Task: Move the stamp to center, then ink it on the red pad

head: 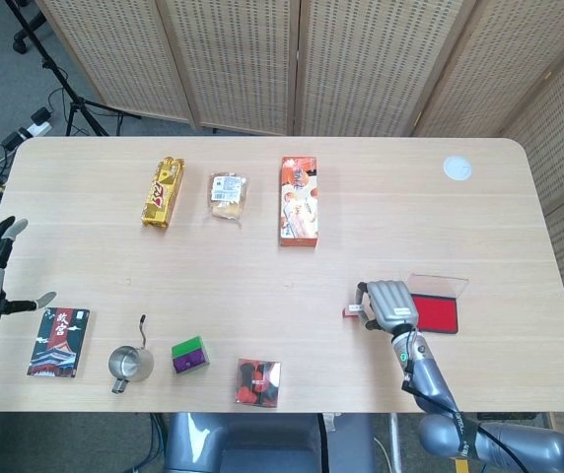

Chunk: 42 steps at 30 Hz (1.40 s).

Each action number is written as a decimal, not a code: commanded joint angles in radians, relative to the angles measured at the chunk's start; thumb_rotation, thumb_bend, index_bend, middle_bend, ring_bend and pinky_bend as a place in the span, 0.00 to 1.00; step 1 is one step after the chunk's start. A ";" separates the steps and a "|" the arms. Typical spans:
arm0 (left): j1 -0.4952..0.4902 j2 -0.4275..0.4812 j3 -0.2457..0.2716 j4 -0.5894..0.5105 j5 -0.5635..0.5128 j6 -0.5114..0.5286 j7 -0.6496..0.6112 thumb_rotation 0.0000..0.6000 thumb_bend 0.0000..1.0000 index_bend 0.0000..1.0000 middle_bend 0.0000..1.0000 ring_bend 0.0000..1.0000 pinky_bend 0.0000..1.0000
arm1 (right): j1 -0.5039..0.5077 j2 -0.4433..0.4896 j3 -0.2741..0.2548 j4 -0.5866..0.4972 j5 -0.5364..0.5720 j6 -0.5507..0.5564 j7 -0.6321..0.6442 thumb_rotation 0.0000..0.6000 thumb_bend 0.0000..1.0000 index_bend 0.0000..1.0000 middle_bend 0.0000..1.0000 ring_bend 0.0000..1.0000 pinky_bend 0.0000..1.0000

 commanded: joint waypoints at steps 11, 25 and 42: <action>0.000 -0.001 0.001 0.000 0.002 0.002 0.002 1.00 0.00 0.00 0.00 0.00 0.00 | 0.002 0.007 -0.011 -0.002 -0.001 -0.004 0.010 1.00 0.44 0.44 0.98 1.00 1.00; 0.000 0.002 0.006 -0.002 0.006 0.001 0.011 1.00 0.00 0.00 0.00 0.00 0.00 | 0.003 0.024 -0.031 -0.036 -0.010 0.002 0.003 1.00 0.36 0.28 0.97 1.00 1.00; 0.053 0.007 0.044 0.001 0.093 0.081 -0.010 1.00 0.00 0.00 0.00 0.00 0.00 | -0.233 0.312 -0.107 -0.254 -0.563 0.398 0.168 1.00 0.00 0.22 0.25 0.14 0.50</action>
